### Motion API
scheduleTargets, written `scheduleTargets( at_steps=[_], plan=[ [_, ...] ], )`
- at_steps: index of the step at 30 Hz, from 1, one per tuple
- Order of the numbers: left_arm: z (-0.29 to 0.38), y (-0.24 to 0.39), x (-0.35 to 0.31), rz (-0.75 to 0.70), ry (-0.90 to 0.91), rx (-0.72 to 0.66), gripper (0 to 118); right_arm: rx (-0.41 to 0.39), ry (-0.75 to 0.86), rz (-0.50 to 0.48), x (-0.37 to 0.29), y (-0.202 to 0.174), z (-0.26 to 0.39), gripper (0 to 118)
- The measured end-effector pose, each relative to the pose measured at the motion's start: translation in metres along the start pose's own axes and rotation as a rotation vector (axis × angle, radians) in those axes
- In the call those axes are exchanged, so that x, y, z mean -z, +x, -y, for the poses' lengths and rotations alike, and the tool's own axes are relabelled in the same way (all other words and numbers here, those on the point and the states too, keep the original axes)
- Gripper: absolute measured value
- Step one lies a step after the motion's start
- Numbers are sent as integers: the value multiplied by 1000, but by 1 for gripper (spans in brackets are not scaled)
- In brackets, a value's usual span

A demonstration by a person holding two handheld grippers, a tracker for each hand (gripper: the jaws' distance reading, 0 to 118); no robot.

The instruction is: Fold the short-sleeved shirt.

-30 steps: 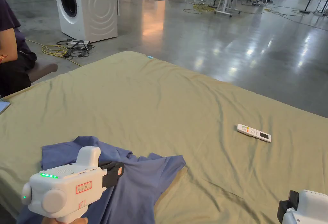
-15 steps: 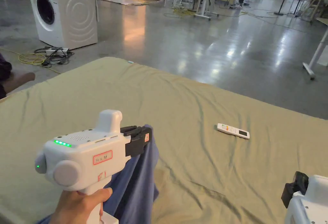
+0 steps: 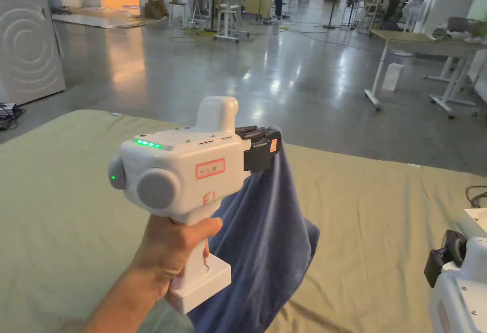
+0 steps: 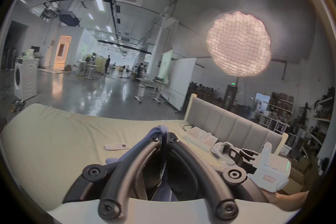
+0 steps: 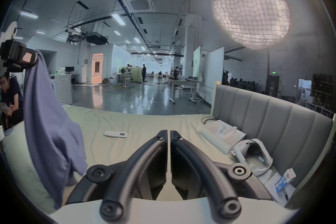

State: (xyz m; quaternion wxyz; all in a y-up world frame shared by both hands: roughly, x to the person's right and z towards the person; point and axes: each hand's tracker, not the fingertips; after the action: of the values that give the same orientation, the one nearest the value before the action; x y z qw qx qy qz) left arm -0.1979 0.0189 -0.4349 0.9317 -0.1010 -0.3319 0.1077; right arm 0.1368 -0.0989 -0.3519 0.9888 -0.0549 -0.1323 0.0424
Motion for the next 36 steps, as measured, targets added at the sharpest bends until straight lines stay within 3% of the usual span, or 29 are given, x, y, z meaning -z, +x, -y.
scheduleTargets(
  at_steps=[9, 16, 18, 20, 23, 26, 30, 34, 35, 36],
  plan=[
    [93, 76, 129, 100, -299, -20, 4, 3, -18, 113, -11, 65, 6, 3],
    [187, 113, 177, 112, -491, -76, 5, 13, -58, 144, -11, 83, 17, 3],
    [200, 114, 175, 106, -511, -90, 18, 18, -75, 133, -11, 84, 19, 3],
    [207, 108, 172, 99, -538, -133, 55, 13, -79, 130, -11, 83, 21, 3],
    [205, 88, 152, 87, -519, -223, 56, 6, -85, 120, -9, 80, 21, 3],
    [186, 73, 125, -2, -421, -212, 56, 9, -88, 99, -7, 73, 20, 3],
    [157, 57, 71, -150, -238, -132, 56, -8, -65, 59, -6, 56, 14, 3],
    [140, 54, 20, -359, -100, 42, 53, -24, -36, 22, -6, 34, 11, 3],
    [138, 55, 8, -408, -76, 105, 48, -21, -30, 12, -6, 29, 10, 3],
    [135, 55, -2, -447, -62, 139, 30, -18, -22, 2, -7, 23, 10, 3]
  ],
)
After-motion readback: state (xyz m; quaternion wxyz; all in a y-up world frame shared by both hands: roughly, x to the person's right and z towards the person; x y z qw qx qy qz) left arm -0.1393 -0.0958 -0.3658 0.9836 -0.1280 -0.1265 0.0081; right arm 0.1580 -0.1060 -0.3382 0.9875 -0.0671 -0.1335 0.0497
